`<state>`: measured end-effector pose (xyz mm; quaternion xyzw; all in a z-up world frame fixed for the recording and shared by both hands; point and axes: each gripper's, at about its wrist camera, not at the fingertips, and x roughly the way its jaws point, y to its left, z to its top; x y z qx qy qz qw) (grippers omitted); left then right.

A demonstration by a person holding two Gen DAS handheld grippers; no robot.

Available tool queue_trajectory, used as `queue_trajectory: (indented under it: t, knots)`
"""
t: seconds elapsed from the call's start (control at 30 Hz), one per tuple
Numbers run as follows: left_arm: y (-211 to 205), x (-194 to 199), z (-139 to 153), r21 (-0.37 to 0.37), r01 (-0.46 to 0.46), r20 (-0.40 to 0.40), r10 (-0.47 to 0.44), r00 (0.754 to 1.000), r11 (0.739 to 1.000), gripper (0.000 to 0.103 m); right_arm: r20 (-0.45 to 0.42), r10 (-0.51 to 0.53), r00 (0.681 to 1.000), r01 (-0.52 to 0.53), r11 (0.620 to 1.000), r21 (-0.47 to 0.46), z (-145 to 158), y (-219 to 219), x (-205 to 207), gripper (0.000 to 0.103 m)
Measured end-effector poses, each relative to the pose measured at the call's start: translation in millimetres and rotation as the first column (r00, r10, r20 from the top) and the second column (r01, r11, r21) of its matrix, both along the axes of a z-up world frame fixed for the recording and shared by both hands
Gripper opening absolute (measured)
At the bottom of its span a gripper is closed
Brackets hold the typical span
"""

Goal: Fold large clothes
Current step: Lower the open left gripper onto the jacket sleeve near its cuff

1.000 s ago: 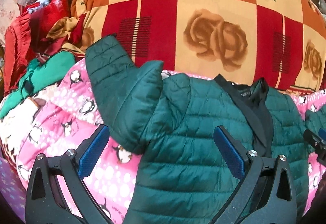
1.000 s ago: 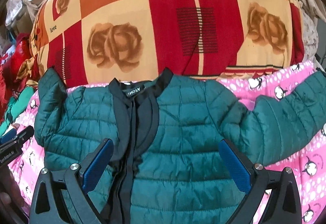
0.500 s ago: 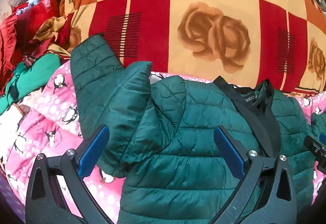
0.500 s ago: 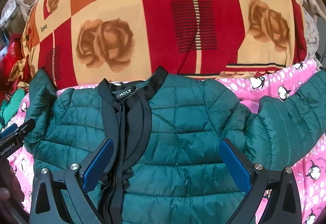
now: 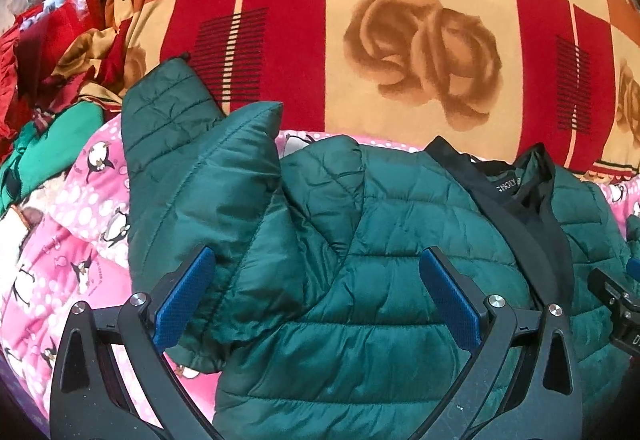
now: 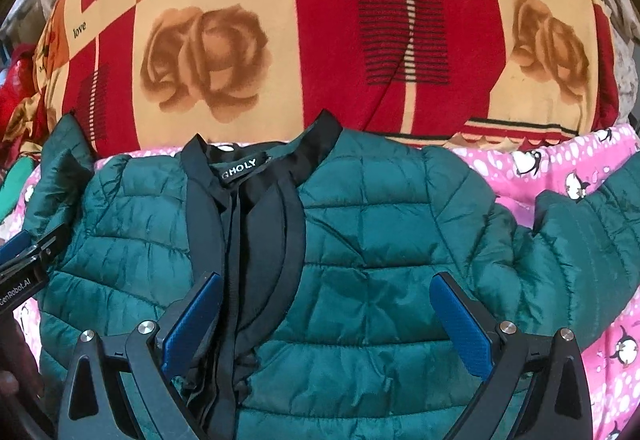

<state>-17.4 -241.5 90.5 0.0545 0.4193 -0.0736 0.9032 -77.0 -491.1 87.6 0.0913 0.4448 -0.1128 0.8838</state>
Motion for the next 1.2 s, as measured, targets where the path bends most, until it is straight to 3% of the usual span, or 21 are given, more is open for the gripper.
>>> queue_trajectory:
  t: [0.53,1.07,1.2]
  knots:
    - [-7,5,-8,0.015,0.013,0.002,-0.013,1.0,1.0,0.103,-0.023,-0.032,0.999,0.032,0.999,0.037,-25,-8,8,0.103]
    - [27,6,11,-0.095,0.052,0.039,-0.048,0.998,0.994,0.103,-0.031,-0.007,0.999,0.008,0.999,0.035,-32,0,9,0.103]
    - [57,16,22,-0.128,0.006,0.054,0.001,0.999,0.992,0.103,-0.033,-0.007,0.999,0.009,0.999,0.042,-33,-2,8,0.103]
